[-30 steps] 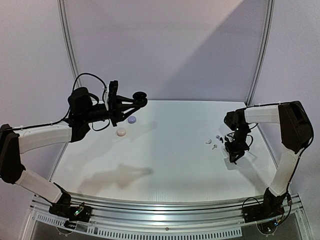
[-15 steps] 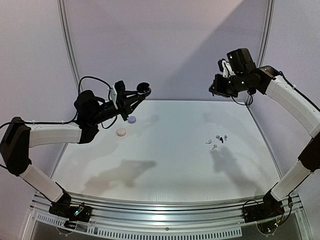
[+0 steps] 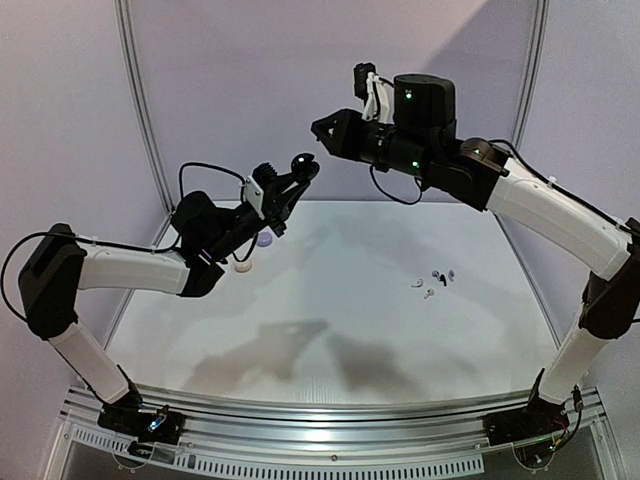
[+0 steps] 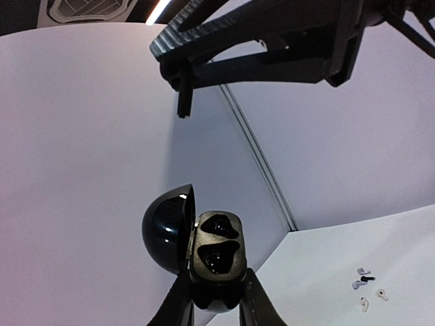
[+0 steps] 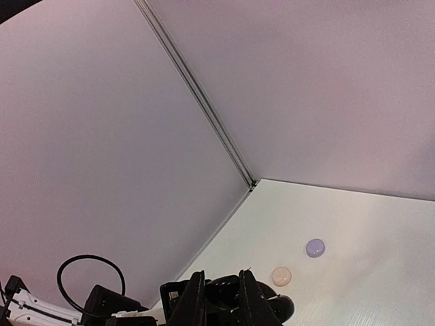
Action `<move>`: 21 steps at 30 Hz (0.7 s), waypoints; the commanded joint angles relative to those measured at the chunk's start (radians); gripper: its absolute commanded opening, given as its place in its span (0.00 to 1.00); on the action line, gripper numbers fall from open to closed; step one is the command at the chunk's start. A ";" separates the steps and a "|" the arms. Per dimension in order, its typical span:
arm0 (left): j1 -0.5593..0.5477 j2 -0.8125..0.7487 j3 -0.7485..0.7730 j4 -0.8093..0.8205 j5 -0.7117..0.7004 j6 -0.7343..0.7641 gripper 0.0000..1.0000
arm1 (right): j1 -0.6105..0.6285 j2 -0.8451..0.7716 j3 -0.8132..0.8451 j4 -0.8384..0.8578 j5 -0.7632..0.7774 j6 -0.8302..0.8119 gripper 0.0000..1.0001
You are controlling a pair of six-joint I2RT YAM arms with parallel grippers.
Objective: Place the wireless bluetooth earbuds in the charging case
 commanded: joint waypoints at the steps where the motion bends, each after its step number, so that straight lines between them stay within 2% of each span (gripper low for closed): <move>1: -0.031 0.001 0.019 0.038 -0.098 -0.016 0.00 | 0.034 0.009 -0.037 0.108 0.060 -0.034 0.00; 4: -0.038 -0.001 0.023 0.035 -0.130 -0.027 0.00 | 0.038 -0.014 -0.090 0.180 0.058 -0.019 0.00; 21: -0.031 -0.005 0.025 0.051 -0.136 -0.028 0.00 | 0.054 0.064 -0.086 0.171 0.072 0.004 0.00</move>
